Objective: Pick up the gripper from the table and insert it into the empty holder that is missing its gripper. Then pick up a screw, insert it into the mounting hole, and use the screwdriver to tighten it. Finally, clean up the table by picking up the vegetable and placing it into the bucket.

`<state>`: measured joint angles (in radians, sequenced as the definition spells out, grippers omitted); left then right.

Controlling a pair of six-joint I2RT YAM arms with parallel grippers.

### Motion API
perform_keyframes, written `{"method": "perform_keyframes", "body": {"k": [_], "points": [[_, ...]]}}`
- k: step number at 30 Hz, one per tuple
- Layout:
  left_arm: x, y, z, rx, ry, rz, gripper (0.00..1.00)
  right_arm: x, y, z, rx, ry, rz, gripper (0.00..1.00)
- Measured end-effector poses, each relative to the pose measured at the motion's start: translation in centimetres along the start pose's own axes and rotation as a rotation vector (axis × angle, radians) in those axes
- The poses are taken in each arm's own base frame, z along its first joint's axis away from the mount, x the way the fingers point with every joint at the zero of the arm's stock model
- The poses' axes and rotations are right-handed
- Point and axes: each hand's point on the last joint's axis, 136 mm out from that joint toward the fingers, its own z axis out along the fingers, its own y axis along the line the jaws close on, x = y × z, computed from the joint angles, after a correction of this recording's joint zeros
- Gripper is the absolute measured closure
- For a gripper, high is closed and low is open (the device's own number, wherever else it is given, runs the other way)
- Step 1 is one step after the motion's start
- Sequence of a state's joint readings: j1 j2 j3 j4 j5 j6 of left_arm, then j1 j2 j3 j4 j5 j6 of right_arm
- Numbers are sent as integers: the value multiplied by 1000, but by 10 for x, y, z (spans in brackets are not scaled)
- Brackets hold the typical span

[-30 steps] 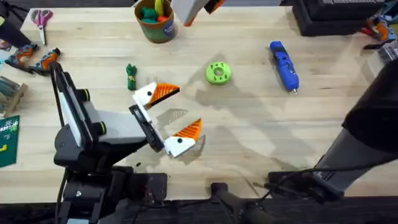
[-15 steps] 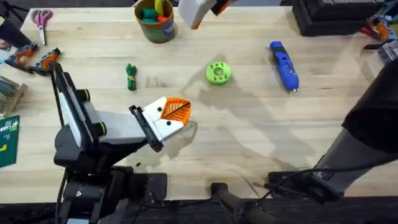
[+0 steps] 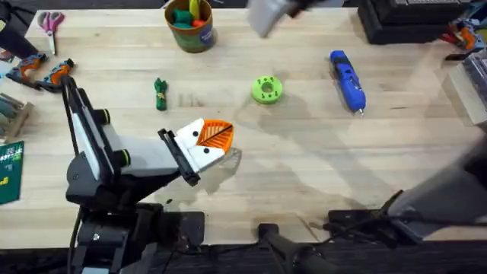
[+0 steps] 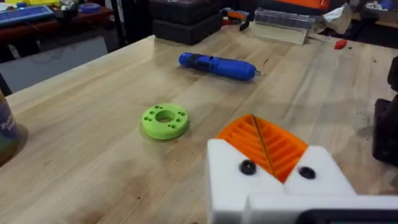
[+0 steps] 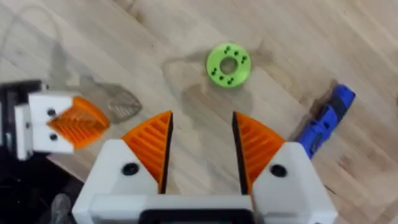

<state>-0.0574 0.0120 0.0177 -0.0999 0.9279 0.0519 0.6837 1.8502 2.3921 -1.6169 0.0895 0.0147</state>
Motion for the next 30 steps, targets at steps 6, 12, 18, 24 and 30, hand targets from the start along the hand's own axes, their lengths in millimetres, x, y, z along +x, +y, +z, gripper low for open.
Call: {"method": "perform_keyframes", "body": {"k": [6, 12, 18, 24, 30], "points": [[0, 0, 0, -2, 0, 0, 995, 50, -43, -31, 52, 1, 139, 338], [0, 1, 0, -8, 0, 1, 995, 107, -81, -49, 125, -27, 328, 328], [0, 1, 0, -8, 0, 1, 996, 185, -128, -17, 241, -22, 590, 15], [0, 1, 0, -8, 0, 1, 996, 187, -171, 34, 168, 46, 586, 10], [0, 1, 0, -8, 0, 1, 996, 176, -208, 75, 145, 63, 543, 10]]}}
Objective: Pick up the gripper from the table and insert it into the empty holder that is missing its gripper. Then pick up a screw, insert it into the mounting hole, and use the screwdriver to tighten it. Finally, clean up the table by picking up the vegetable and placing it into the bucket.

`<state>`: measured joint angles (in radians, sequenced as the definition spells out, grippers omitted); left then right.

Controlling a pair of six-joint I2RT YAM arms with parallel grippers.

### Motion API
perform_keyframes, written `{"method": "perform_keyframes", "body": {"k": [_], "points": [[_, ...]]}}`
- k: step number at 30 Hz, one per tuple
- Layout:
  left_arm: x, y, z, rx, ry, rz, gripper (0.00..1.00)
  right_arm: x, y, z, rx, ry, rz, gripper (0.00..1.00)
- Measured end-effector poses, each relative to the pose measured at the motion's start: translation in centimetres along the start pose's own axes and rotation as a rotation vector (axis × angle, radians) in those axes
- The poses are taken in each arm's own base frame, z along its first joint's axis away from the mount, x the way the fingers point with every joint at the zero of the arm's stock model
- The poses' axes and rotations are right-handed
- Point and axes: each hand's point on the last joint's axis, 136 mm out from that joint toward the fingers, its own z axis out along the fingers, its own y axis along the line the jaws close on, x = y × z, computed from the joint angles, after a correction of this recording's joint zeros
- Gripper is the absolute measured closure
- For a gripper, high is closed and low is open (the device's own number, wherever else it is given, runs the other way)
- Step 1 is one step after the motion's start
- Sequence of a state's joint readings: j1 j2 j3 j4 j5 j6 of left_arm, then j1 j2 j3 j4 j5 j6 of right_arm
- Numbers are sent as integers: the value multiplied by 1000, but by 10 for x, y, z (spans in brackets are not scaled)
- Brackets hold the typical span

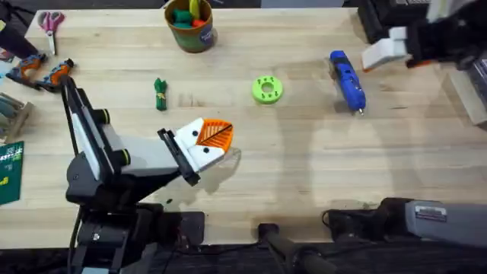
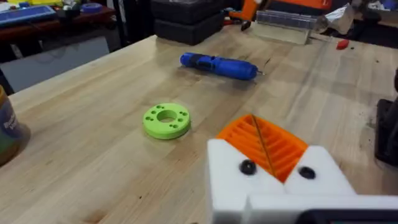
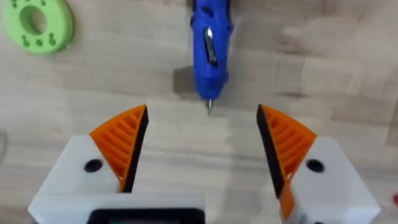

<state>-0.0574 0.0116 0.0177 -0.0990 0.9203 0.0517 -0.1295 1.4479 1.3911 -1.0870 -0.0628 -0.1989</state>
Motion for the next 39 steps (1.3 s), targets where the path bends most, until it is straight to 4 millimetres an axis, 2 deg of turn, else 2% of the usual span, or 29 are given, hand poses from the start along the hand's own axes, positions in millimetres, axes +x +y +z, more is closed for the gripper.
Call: {"method": "perform_keyframes", "body": {"k": [3, 4, 5, 9, 11, 12, 13, 23, 27, 28, 32, 39], "points": [[0, 0, 0, 0, 0, 0, 996, -21, -5, 23, -2, -27, -37, 10], [0, 0, 0, 0, 0, 0, 996, -38, -10, 42, 0, -55, -58, 10], [0, 0, 0, 0, 0, 0, 996, -43, -11, 47, 2, -66, -66, 10], [0, 0, 0, 0, 0, -1, 996, -57, -15, 65, 3, -87, -85, 10], [0, 0, 0, 0, 0, -1, 996, -63, -16, 100, -17, -59, -95, 12], [0, 0, 0, 0, 0, -1, 996, -61, -15, 106, -20, -47, -95, 13], [0, 0, 0, 0, 0, 0, 996, -56, -10, 119, -33, -10, -95, 24], [0, 0, 0, 0, 0, 0, 996, -57, 17, 149, -31, 65, -168, 22], [0, 0, 0, 0, 0, 0, 996, -52, 11, 155, -22, 93, -156, 22], [0, 0, 0, 0, 0, 0, 996, -47, 3, 160, -17, 113, -139, 21], [0, 0, 0, 0, 0, 0, 996, -46, -5, 161, -12, 116, -120, 21], [0, 0, 0, 0, 0, 0, 996, -49, -7, 161, -8, 103, -118, 22]]}}
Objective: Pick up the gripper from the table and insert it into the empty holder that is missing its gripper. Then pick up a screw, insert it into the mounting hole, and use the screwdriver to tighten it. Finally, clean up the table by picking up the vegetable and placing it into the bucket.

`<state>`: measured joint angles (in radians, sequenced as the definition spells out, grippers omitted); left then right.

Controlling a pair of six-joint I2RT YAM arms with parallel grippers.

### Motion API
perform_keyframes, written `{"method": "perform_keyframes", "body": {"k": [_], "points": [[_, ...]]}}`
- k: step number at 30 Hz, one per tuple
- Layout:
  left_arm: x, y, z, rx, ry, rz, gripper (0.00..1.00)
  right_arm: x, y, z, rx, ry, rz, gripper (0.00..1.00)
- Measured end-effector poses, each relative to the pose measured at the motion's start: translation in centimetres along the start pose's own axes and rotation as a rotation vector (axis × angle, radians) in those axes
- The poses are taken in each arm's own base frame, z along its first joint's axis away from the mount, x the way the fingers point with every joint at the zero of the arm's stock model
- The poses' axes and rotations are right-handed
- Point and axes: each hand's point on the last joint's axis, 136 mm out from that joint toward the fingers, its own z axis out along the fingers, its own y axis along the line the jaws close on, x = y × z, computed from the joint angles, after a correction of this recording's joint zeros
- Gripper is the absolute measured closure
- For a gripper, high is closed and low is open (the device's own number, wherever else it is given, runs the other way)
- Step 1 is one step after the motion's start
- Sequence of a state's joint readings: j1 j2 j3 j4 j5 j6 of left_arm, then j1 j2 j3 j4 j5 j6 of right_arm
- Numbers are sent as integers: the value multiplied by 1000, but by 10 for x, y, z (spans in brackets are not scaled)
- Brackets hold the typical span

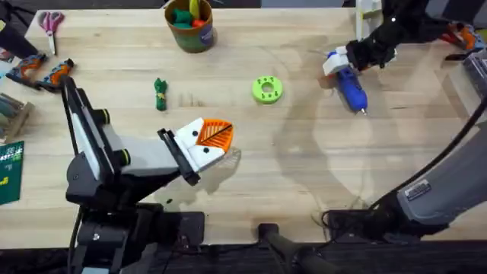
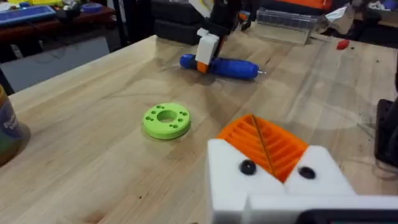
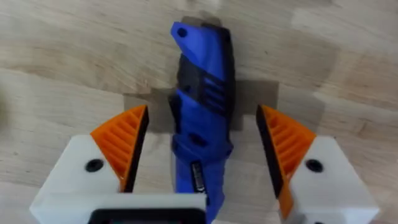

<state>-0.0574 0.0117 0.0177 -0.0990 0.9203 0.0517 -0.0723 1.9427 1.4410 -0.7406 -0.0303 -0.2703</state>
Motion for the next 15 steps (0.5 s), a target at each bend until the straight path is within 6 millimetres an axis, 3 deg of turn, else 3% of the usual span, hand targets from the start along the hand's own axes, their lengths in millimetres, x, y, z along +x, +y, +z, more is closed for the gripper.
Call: {"method": "perform_keyframes", "body": {"k": [4, 9, 15], "points": [[0, 0, 0, 0, 0, 0, 996, 0, 0, 2, 0, 1, -1, 22], [0, 0, 0, 0, 0, 0, 996, 6, 0, 19, -7, 41, -10, 24], [0, 0, 0, 0, 0, -1, 996, 3, -2, 18, -3, 35, -18, 60]]}}
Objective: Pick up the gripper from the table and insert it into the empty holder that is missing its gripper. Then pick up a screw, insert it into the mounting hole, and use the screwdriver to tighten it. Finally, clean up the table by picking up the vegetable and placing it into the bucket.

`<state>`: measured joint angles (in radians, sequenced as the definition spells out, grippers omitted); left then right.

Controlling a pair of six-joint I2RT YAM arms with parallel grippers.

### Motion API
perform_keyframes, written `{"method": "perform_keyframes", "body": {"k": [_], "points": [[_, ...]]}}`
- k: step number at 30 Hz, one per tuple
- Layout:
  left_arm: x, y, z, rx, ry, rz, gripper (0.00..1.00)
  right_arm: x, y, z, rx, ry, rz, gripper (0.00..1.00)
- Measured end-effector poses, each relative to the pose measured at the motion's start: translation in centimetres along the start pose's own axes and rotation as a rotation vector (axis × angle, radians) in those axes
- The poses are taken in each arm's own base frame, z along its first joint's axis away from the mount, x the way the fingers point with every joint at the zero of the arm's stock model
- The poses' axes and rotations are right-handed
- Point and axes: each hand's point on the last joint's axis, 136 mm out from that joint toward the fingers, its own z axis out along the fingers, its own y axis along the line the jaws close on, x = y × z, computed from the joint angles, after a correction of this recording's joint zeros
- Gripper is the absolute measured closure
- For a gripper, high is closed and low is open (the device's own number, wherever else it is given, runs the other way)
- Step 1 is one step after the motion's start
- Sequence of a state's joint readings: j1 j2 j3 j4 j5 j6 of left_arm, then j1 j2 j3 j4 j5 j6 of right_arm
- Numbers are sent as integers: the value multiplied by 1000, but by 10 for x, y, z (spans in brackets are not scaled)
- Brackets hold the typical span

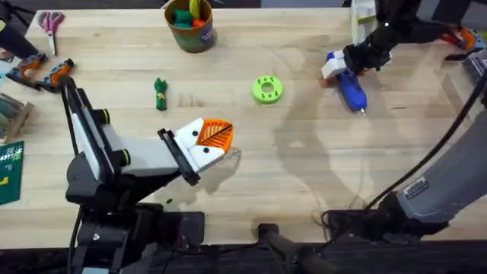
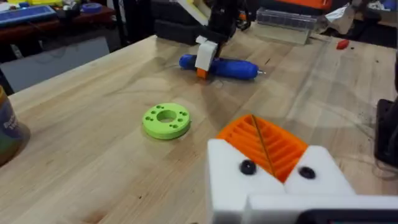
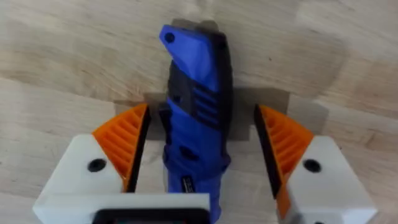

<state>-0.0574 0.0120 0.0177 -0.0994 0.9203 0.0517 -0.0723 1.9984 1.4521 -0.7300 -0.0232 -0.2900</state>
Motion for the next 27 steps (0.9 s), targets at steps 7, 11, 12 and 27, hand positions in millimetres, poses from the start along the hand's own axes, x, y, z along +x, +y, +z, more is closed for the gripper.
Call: {"method": "perform_keyframes", "body": {"k": [7, 11, 12, 27], "points": [[0, 0, 0, 0, 0, -4, 996, 1, -2, 0, 8, 4, -15, 952], [0, 0, 0, 0, 0, -7, 996, 3, -1, -1, 3, 15, -17, 974], [0, 0, 0, 0, 0, -7, 996, 4, 0, -1, 2, 16, -17, 974], [0, 0, 0, 0, 0, -7, 996, 8, 6, -86, 21, -50, 21, 974]]}}
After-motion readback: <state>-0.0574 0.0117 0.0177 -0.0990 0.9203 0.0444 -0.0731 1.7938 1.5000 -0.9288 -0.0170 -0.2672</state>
